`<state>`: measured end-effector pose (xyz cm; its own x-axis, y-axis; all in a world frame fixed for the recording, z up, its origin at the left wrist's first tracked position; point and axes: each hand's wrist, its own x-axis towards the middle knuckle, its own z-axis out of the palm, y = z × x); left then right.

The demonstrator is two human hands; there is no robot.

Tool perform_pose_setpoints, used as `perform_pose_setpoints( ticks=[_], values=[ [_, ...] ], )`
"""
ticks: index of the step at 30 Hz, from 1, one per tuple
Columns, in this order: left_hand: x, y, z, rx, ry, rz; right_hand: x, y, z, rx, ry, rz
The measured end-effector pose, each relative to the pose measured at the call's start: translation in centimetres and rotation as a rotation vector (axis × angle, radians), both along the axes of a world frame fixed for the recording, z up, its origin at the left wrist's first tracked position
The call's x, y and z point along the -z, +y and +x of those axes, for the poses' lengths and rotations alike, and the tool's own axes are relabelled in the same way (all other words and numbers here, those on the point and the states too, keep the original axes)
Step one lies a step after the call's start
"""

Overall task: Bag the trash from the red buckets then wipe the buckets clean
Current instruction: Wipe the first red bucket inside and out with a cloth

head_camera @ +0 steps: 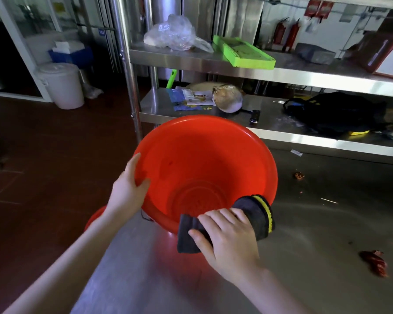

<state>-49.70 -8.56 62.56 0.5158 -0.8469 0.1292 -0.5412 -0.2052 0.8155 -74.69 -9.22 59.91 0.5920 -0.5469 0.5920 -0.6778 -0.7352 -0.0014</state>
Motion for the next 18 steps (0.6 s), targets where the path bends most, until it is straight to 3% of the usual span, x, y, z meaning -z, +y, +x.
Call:
perform_pose_setpoints(
  ticks=[8,18],
  values=[
    [4.7,3.6,-1.2,-0.172,0.124,-0.288,2.4,1.9,0.3,-0.051,0.113,0.038],
    [12.6,2.1,-0.1,-0.266,0.065,-0.244,11.2,-1.3,2.8,0.031,0.382,0.434]
  ],
)
